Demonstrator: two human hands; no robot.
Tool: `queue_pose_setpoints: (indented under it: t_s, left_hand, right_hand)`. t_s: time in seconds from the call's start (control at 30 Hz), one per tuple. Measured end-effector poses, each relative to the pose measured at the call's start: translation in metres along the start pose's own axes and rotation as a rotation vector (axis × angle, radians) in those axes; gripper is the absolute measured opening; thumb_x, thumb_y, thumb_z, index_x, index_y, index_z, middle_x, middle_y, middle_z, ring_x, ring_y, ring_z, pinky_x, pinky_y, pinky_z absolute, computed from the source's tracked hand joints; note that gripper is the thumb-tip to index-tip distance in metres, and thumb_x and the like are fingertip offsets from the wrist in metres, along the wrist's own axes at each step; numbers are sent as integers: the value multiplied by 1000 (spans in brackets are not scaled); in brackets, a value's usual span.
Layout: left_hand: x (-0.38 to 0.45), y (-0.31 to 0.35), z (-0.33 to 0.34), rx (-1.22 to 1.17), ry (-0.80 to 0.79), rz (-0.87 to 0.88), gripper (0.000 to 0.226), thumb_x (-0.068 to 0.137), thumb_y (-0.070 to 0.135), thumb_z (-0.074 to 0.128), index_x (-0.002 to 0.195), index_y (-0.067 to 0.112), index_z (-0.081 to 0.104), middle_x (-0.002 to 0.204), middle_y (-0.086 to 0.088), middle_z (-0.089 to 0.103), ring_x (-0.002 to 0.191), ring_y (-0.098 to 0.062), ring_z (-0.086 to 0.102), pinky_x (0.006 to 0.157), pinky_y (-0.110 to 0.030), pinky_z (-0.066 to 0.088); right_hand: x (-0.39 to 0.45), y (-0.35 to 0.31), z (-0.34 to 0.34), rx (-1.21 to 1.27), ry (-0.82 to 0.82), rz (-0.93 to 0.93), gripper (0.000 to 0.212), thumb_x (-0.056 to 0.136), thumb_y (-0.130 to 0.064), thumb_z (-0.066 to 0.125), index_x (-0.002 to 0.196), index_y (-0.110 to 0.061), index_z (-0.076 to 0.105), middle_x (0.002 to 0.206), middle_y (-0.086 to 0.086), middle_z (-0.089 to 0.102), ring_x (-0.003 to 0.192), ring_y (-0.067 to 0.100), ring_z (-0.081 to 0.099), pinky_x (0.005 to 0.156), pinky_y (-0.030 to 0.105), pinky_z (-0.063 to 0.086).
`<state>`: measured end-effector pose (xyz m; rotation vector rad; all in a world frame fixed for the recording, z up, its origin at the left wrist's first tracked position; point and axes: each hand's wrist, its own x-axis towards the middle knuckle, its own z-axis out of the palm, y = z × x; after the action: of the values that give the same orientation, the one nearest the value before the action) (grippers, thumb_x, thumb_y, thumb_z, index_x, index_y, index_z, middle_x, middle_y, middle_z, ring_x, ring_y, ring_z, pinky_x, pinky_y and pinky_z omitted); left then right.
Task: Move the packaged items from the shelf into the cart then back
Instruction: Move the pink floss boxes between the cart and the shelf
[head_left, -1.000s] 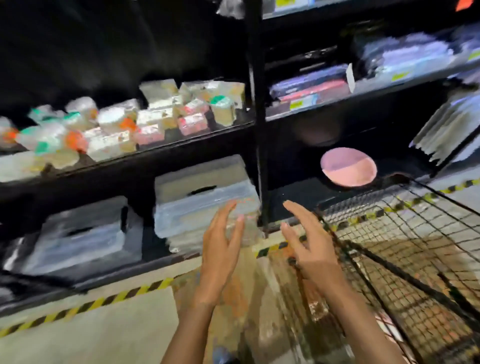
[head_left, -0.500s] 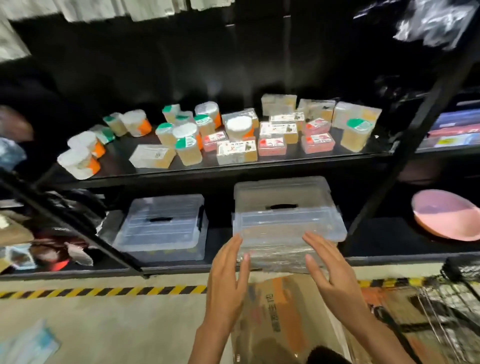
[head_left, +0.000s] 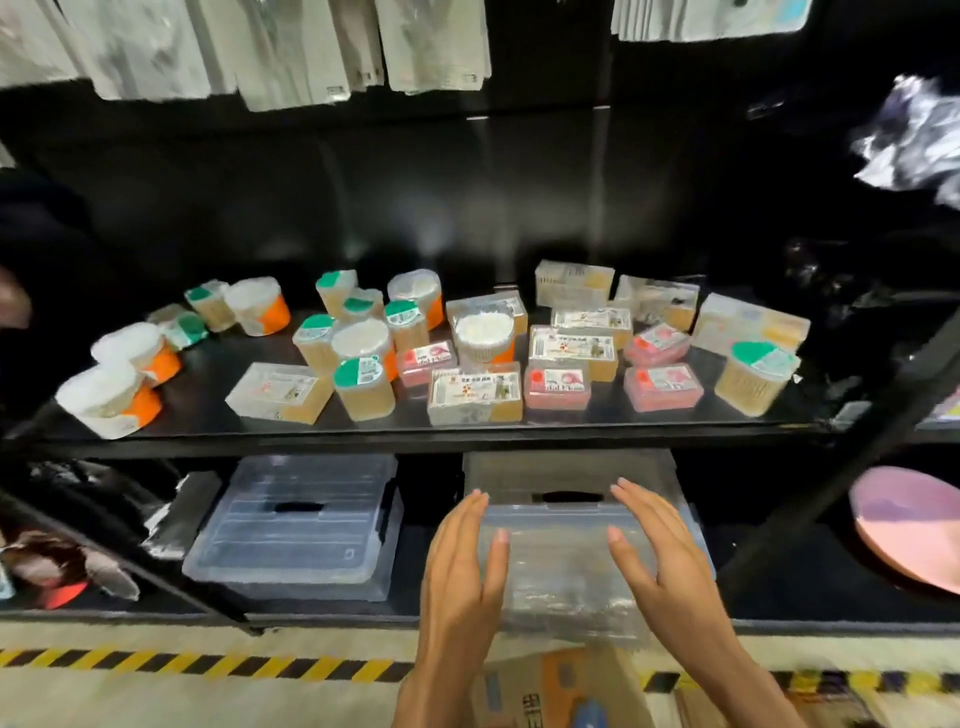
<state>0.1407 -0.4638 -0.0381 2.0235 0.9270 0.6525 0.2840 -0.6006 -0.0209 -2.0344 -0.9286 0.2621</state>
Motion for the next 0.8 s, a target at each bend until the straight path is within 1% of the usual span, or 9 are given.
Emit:
queue_pose_setpoints:
  t_s: [0.1, 0.17, 0.27, 0.33, 0.4, 0.5, 0.63, 0.73, 0.8]
  left_hand:
    - [46, 15, 22, 7, -2, -1, 44, 96, 43, 43, 139, 36, 38, 140, 25, 37, 131, 9, 29, 114, -23, 25]
    - [73, 26, 38, 12, 8, 4, 46, 97, 41, 45, 141, 31, 39, 140, 22, 37, 131, 6, 30, 113, -21, 24]
    - [111, 41, 59, 53, 3, 60, 53, 93, 55, 39, 138, 27, 44, 136, 16, 43, 129, -2, 38, 108, -19, 29]
    - [131, 45, 73, 109, -33, 89, 66, 90, 67, 29, 135, 23, 46, 133, 6, 52, 124, -11, 47, 103, -23, 37]
    - [144, 45, 85, 184, -1, 123, 62, 93, 59, 35, 137, 17, 45, 136, 0, 52, 124, -15, 49, 102, -28, 41]
    - [158, 38, 100, 228, 123, 193, 45, 97, 33, 48, 132, 6, 51, 131, -8, 58, 119, -20, 56, 100, -29, 45]
    - [177, 36, 100, 195, 80, 153, 43, 94, 18, 56, 136, 12, 47, 133, 3, 53, 122, -9, 49, 101, -22, 40]
    - [191, 41, 99, 210, 130, 152, 31, 92, 17, 56, 123, 18, 52, 114, 15, 52, 104, 0, 49, 85, -16, 40]
    - [200, 44, 102, 282, 144, 113, 19, 91, 19, 58, 110, 19, 54, 101, 14, 53, 91, -4, 53, 75, -17, 41]
  right_hand:
    - [43, 13, -13, 2, 25, 9, 41, 94, -30, 52, 135, -28, 48, 137, -21, 41, 131, -3, 33, 105, 11, 19]
    - [70, 22, -20, -17, 60, -8, 41, 94, -33, 54, 133, -23, 51, 136, -17, 43, 130, 0, 35, 105, 10, 20]
    - [103, 37, -28, -67, 102, -63, 47, 93, -41, 52, 133, -16, 53, 134, -9, 48, 127, 3, 38, 104, 6, 20]
    - [120, 46, -34, -93, 107, -57, 49, 93, -43, 49, 134, -16, 51, 134, -6, 49, 127, 3, 37, 104, 8, 22]
    - [134, 52, -38, -92, 130, -22, 51, 91, -40, 49, 135, -14, 51, 134, -3, 51, 125, 1, 37, 102, 9, 23]
    - [151, 58, -41, -73, 168, 24, 44, 91, -27, 55, 133, -12, 52, 133, 0, 52, 124, 9, 41, 99, 19, 29]
    - [165, 71, -45, -64, 227, 58, 40, 91, -18, 59, 130, -16, 52, 131, -2, 51, 121, 9, 44, 98, 18, 33]
    - [177, 81, -45, -101, 245, 101, 44, 90, -14, 60, 133, -14, 50, 138, 3, 49, 127, 16, 44, 106, 30, 36]
    - [184, 86, -44, -126, 254, 156, 46, 89, -11, 62, 134, -11, 49, 140, 6, 47, 131, 21, 41, 109, 31, 31]
